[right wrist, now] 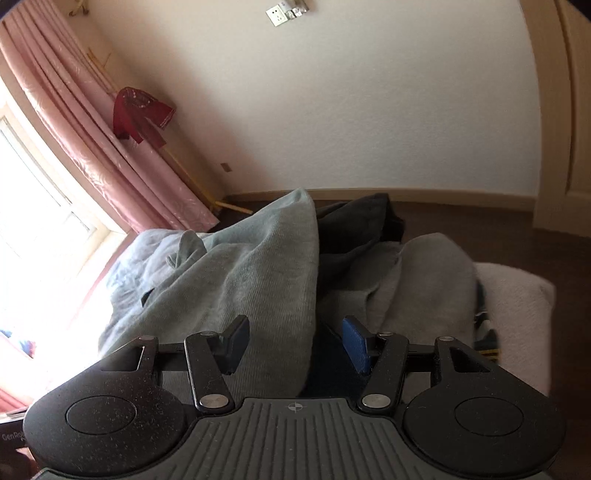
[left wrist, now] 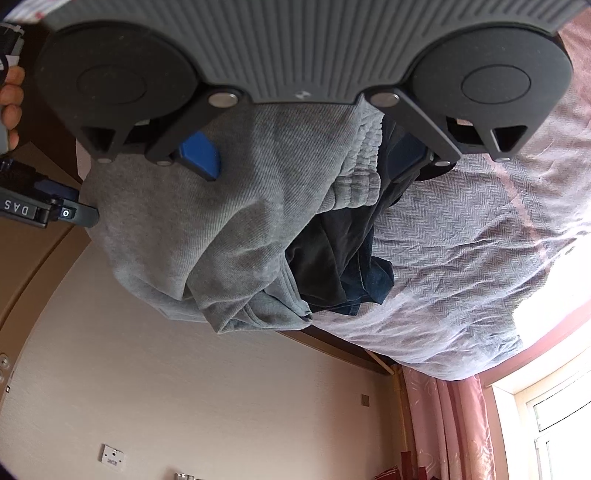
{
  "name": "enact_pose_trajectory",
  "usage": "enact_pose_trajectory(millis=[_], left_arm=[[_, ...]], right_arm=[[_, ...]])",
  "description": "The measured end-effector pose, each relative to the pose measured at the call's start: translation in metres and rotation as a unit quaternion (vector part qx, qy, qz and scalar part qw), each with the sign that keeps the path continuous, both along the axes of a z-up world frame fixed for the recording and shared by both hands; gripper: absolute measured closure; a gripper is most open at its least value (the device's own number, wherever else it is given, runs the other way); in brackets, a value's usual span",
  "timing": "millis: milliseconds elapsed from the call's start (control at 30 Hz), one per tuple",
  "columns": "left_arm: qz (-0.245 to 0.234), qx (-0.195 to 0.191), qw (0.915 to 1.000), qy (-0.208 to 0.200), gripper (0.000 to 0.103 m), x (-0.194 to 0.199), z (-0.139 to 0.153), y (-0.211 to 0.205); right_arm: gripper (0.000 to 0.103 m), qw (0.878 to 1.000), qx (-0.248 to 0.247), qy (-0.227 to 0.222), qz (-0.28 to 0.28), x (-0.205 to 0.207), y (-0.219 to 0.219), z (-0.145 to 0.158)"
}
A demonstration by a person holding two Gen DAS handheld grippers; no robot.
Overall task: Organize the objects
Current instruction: 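Grasp the grey sweatpants with the right gripper and lift them off the pile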
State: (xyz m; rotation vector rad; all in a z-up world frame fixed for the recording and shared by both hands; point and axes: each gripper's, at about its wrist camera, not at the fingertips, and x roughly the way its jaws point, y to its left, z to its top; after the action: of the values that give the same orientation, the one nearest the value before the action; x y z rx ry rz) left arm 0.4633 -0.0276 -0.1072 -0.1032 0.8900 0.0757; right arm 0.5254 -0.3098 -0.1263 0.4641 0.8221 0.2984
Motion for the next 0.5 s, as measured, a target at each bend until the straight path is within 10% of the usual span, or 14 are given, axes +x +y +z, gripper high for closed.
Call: enact_pose_trajectory(millis=[67, 167, 333, 500], left_arm=[[0.014, -0.003, 0.9999, 0.001, 0.007, 0.003, -0.001, -0.001], [0.041, -0.004, 0.9991, 0.008, 0.007, 0.006, -0.001, -0.002], [0.076, 0.004, 0.9971, -0.003, 0.016, 0.000, 0.012, -0.001], [0.129, 0.005, 0.9915, -0.014, 0.019, -0.026, 0.031, 0.016]], right_arm=[[0.050, 1.000, 0.025, 0.002, 0.004, 0.009, 0.000, -0.006], [0.088, 0.999, 0.011, -0.023, 0.038, 0.016, 0.008, 0.004], [0.094, 0.987, -0.047, -0.113, 0.102, 0.001, 0.032, 0.052], [0.102, 0.950, -0.113, -0.234, 0.176, -0.033, 0.076, 0.094]])
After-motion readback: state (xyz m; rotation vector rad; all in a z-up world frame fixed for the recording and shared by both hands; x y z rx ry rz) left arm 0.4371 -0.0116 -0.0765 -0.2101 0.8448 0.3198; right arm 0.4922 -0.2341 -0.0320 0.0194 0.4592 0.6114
